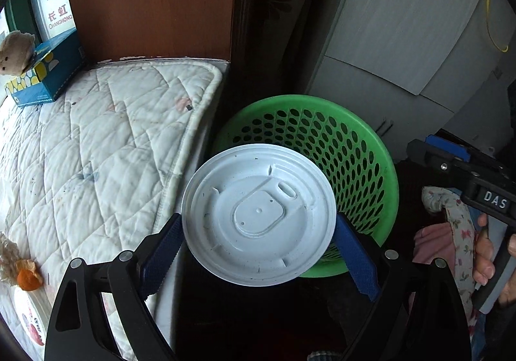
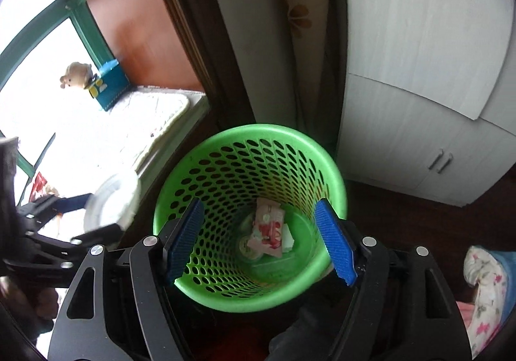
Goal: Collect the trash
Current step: 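Open the left gripper over the wastebasket to drop the white plate, then return to the mattress and grasp the strawberry-print yogurt cup with the left gripper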
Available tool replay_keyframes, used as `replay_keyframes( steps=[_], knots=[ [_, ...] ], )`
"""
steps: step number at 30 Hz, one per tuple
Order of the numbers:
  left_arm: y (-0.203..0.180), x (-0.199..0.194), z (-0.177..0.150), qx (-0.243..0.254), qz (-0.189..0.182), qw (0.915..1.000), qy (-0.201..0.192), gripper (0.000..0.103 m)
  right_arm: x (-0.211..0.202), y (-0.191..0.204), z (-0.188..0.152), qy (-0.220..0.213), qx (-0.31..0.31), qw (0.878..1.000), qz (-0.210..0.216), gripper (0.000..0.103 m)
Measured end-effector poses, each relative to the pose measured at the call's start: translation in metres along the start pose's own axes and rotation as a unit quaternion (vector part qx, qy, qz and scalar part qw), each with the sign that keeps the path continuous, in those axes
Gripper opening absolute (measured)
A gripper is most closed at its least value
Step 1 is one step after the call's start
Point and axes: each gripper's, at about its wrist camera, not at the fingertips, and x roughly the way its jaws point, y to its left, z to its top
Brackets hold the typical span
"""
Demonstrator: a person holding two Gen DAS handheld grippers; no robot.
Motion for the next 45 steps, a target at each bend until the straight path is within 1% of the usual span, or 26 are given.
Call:
replay_keyframes(
  steps=[6, 10, 15, 19, 22, 25, 29, 32, 40, 43, 45],
  knots=[
    [-0.017, 0.018, 0.0, 0.002, -0.009, 0.9999, 0.014, 0.09, -0.012, -0.007, -0.004, -0.007, 0.011, 1.0, 0.003, 0.073],
    [-0.017, 0.019, -0.001, -0.002, -0.016, 0.9998, 0.013, 0.091, -0.016, -0.004, -0.006, -0.007, 0.011, 1.0, 0.011, 0.073],
    [-0.007, 0.002, -0.008, -0.013, -0.014, 0.9998, -0.001, 0.092, -0.021, 0.007, -0.009, -0.01, 0.0, 1.0, 0.023, 0.073],
    [0.01, -0.02, -0.019, -0.023, 0.009, 0.9995, -0.018, 0.092, -0.022, 0.024, -0.011, -0.009, -0.013, 0.999, 0.036, 0.073],
    [0.03, -0.038, -0.031, -0.036, 0.036, 0.9983, -0.029, 0.092, -0.019, 0.039, -0.013, -0.005, -0.025, 0.999, 0.045, 0.073],
    [0.055, -0.054, -0.044, -0.059, 0.057, 0.996, -0.036, 0.092, -0.016, 0.055, -0.013, -0.001, -0.037, 0.998, 0.056, 0.073],
    [0.089, -0.075, -0.063, -0.087, 0.092, 0.9909, -0.045, 0.092, -0.012, 0.079, -0.014, 0.005, -0.055, 0.996, 0.068, 0.073],
    [0.117, -0.089, -0.079, -0.109, 0.12, 0.9855, -0.05, 0.092, -0.009, 0.099, -0.014, 0.008, -0.071, 0.994, 0.078, 0.073],
    [0.191, -0.112, -0.121, -0.159, 0.176, 0.9705, -0.043, 0.095, -0.002, 0.154, -0.016, 0.016, -0.115, 0.988, 0.106, 0.073],
    [0.214, -0.112, -0.135, -0.177, 0.185, 0.9661, -0.034, 0.096, 0.002, 0.172, -0.018, 0.02, -0.127, 0.985, 0.114, 0.073],
    [0.227, -0.109, -0.142, -0.186, 0.184, 0.9647, -0.027, 0.096, 0.005, 0.182, -0.02, 0.024, -0.134, 0.984, 0.119, 0.073]
  ],
)
